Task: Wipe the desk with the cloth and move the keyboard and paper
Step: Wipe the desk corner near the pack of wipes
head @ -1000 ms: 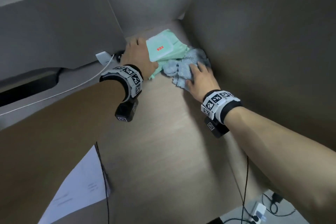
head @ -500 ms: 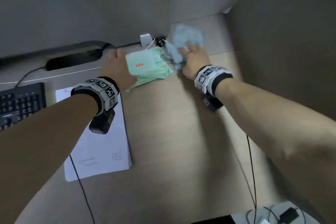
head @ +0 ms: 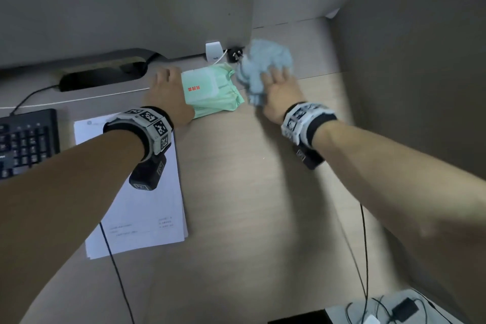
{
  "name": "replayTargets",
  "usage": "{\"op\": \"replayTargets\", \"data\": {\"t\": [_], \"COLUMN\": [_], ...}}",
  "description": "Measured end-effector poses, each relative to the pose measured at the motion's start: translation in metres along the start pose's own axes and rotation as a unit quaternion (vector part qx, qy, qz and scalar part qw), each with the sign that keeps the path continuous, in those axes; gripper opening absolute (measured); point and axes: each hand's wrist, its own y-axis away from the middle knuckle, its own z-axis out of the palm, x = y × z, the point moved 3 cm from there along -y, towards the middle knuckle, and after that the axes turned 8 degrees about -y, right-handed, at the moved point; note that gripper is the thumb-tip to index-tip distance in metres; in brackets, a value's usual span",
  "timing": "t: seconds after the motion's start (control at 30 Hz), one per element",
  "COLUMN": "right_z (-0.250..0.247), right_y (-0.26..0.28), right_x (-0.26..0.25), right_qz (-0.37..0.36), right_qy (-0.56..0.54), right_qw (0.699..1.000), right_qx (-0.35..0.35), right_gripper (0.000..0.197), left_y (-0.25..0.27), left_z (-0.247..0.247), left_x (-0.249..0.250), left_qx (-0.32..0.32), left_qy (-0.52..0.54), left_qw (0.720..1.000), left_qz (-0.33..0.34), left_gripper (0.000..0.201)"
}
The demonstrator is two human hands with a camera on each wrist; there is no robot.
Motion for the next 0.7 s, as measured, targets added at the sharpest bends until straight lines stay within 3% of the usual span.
{"op": "replayTargets", "data": {"t": [0.07,0.13,0.27,0.33,0.5,0.6,0.7], "right_z": [0.017,0.018,-0.005,-0.008,0.028,0.044,0.041], "right_y": [0.026,0.039,0.034,0.029,0.071,0.110,0.118], "right_x": [-0.005,0.025,0.099,0.089,-0.005,-0.003,0.043], "right_qz": [-0.064,-0.068,0.103,0.161,-0.028,-0.111,-0.062], "right_qy": [-0.018,-0.031,0.021,-0.017,-0.023,-0.068,-0.060], "right_qw": [0.998,0.997,0.994,0.986,0.999,0.991,0.996], "right_qx": [-0.013,0.009,0.037,0.048,-0.010,-0.012,-0.027], "right_gripper": [0.081,0.077,0.072,0.071,0.083,0.079,0.076], "left_y": [0.000,0.001,0.001,0.002,0.007,0.014,0.018], "left_z": [-0.001,-0.002,-0.003,-0.005,-0.017,-0.023,-0.024], "left_x": [0.003,0.005,0.006,0.006,0.009,0.021,0.040], "left_qx": [0.005,0.010,0.016,0.015,0.008,0.009,0.016], "left_qy": [-0.006,-0.016,-0.024,-0.038,-0.040,-0.043,-0.049], "left_qw": [1.000,1.000,0.999,0.999,0.999,0.999,0.997], "left_qz": [0.010,0.024,0.028,0.028,0.018,0.030,0.053], "left_gripper": [0.075,0.076,0.075,0.073,0.070,0.066,0.063]}}
